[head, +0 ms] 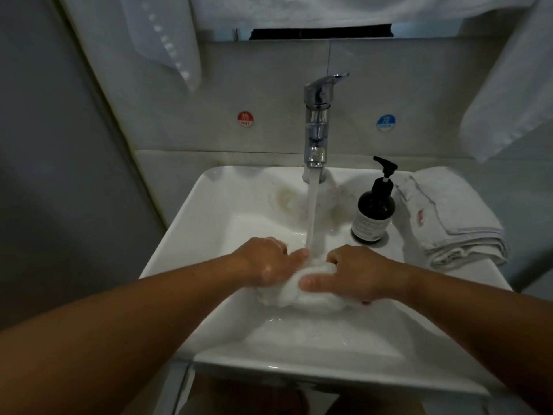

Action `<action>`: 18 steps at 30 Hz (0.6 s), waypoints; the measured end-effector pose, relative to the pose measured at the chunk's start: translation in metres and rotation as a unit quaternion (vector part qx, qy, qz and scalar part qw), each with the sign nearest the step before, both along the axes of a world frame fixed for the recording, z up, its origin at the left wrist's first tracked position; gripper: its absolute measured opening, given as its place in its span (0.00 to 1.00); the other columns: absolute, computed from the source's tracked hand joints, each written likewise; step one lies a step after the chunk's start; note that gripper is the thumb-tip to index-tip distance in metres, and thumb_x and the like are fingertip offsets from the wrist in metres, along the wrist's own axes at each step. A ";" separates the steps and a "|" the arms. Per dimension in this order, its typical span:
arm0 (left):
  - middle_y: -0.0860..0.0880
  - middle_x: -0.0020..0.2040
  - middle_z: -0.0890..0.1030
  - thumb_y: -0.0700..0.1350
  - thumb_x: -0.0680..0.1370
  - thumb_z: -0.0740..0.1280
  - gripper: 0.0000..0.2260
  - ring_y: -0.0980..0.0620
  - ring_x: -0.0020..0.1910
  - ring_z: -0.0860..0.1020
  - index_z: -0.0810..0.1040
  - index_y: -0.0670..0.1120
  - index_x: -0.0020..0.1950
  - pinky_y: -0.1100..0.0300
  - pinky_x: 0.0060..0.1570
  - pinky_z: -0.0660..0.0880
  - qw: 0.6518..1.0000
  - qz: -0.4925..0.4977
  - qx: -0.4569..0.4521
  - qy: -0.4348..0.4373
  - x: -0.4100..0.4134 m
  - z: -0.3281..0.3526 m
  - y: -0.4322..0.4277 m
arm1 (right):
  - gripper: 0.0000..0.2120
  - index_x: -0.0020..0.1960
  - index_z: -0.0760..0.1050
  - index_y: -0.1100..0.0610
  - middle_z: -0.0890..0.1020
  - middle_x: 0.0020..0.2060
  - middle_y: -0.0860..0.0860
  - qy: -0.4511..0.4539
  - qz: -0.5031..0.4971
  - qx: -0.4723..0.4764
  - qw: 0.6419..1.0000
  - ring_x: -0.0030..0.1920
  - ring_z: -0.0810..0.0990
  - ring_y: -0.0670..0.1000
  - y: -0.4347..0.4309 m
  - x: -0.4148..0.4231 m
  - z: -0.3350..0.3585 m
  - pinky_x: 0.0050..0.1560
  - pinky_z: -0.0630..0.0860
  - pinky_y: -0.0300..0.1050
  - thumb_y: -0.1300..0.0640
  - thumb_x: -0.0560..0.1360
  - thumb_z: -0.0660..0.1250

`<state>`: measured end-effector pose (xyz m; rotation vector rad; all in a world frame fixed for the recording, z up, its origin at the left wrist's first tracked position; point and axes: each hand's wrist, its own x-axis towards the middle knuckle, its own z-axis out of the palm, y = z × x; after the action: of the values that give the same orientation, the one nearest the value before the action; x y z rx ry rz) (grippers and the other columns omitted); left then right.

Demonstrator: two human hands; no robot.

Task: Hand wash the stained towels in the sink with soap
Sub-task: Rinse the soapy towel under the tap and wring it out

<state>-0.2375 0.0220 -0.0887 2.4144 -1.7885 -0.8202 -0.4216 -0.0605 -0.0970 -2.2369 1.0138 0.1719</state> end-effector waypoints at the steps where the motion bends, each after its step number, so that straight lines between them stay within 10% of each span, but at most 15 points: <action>1: 0.46 0.69 0.77 0.71 0.79 0.51 0.33 0.44 0.64 0.76 0.74 0.50 0.71 0.51 0.64 0.72 0.999 -0.016 -0.030 0.001 0.003 0.002 0.002 | 0.34 0.58 0.76 0.47 0.84 0.51 0.49 0.004 0.011 -0.075 0.997 0.45 0.83 0.47 0.002 -0.001 -0.002 0.46 0.79 0.43 0.21 0.68 0.62; 3: 0.46 0.71 0.75 0.72 0.79 0.51 0.33 0.44 0.65 0.75 0.67 0.53 0.76 0.48 0.67 0.70 0.996 -0.077 -0.033 0.019 0.004 0.001 0.009 | 0.43 0.78 0.59 0.41 0.74 0.70 0.49 -0.006 0.054 -0.098 0.994 0.64 0.76 0.50 0.004 -0.005 -0.007 0.65 0.74 0.49 0.21 0.69 0.59; 7: 0.45 0.74 0.68 0.74 0.77 0.49 0.34 0.41 0.68 0.73 0.52 0.63 0.80 0.46 0.69 0.69 0.996 -0.092 -0.005 0.004 -0.004 -0.023 0.016 | 0.59 0.79 0.44 0.38 0.63 0.76 0.51 0.053 0.128 -0.114 0.984 0.71 0.69 0.55 0.017 -0.005 -0.018 0.70 0.70 0.55 0.21 0.59 0.68; 14: 0.45 0.64 0.73 0.53 0.81 0.66 0.26 0.42 0.55 0.79 0.61 0.57 0.77 0.53 0.47 0.77 0.966 -0.188 -0.085 -0.154 -0.007 -0.021 0.004 | 0.43 0.66 0.64 0.41 0.79 0.53 0.43 0.017 0.098 -0.127 0.987 0.51 0.79 0.48 -0.002 0.013 -0.022 0.55 0.79 0.51 0.21 0.59 0.69; 18: 0.48 0.48 0.79 0.70 0.80 0.52 0.27 0.48 0.45 0.80 0.77 0.51 0.60 0.52 0.45 0.77 0.986 -0.031 -0.110 -0.121 -0.010 -0.020 -0.003 | 0.42 0.61 0.71 0.38 0.80 0.53 0.41 -0.021 0.044 -0.139 0.989 0.50 0.79 0.45 -0.003 0.015 -0.024 0.53 0.79 0.47 0.17 0.54 0.68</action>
<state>-0.2471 0.0191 -0.1090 2.4085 -1.9252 -0.3198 -0.4068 -0.0632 -0.1209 -2.5294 0.9653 0.0215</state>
